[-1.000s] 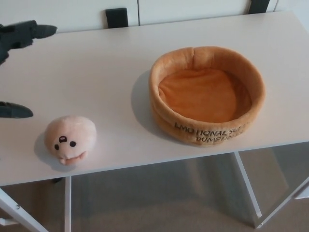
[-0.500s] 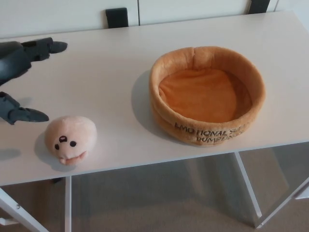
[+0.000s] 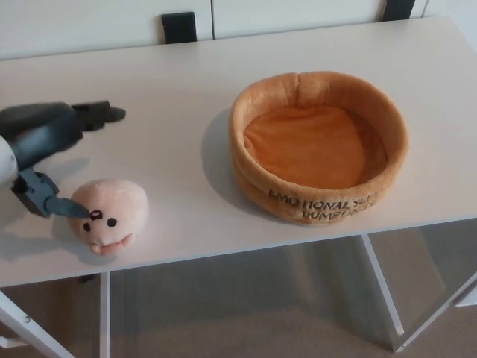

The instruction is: The robot walks towards a table in front, picks a dumpling toy with left hand and puts it in an orange round plate

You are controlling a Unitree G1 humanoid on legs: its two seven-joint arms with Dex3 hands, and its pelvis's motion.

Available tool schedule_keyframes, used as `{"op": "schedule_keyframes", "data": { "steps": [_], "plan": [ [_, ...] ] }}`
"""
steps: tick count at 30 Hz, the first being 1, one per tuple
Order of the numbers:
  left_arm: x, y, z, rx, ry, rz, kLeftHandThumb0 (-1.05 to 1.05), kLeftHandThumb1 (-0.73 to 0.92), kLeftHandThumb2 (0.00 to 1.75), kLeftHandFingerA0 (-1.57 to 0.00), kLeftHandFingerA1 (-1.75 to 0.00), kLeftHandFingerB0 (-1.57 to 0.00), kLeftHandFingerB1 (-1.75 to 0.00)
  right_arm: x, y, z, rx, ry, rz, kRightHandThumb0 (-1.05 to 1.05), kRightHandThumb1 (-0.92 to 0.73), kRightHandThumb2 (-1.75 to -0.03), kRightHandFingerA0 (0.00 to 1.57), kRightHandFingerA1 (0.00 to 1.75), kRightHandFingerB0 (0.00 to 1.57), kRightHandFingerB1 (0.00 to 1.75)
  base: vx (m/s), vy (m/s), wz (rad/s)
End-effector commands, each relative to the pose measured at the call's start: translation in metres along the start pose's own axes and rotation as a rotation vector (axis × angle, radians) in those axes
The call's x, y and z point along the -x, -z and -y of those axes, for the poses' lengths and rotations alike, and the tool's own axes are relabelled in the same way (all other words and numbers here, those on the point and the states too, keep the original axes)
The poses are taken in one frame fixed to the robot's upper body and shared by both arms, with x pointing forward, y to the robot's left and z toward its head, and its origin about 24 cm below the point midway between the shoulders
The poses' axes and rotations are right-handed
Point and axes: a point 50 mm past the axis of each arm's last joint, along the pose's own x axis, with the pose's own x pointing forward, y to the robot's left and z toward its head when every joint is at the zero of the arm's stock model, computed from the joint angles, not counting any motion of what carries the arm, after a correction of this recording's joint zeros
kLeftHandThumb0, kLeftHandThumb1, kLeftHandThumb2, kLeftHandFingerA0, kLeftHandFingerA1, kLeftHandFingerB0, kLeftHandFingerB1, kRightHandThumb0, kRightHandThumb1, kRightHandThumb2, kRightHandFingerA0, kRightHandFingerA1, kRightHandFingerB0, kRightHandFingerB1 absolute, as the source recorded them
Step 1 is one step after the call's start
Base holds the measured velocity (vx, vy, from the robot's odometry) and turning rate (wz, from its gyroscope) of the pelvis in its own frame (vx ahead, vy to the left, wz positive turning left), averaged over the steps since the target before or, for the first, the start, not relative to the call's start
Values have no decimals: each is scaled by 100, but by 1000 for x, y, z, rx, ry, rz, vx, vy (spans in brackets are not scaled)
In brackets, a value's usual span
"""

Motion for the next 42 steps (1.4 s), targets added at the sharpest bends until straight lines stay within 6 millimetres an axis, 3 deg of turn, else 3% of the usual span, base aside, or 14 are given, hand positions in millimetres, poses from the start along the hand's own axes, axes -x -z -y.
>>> {"op": "schedule_keyframes", "data": {
  "steps": [1, 22, 42],
  "plan": [
    [-6, 4, 11, -59, 27, -65, -47, 33, 65, 0, -11, 0, -18, 0, -3, 7, 21, 13, 8, -32, -76, -63, 52, 61, 33, 35, 0, 0, 0],
    [1, -14, 15, -64, 104, -20, -52, 35, 67, 0, -8, 0, -14, -2, -6, 6, 11, -2, 6, -32, -77, -63, 52, 62, 33, 35, 0, 0, 0],
    [-7, -11, 34, -74, 171, -43, -58, 39, 70, 0, -8, 0, -13, -2, -5, 6, 24, -3, -3, -33, -75, -62, 52, 62, 33, 35, 0, 0, 0]
  ]
}}
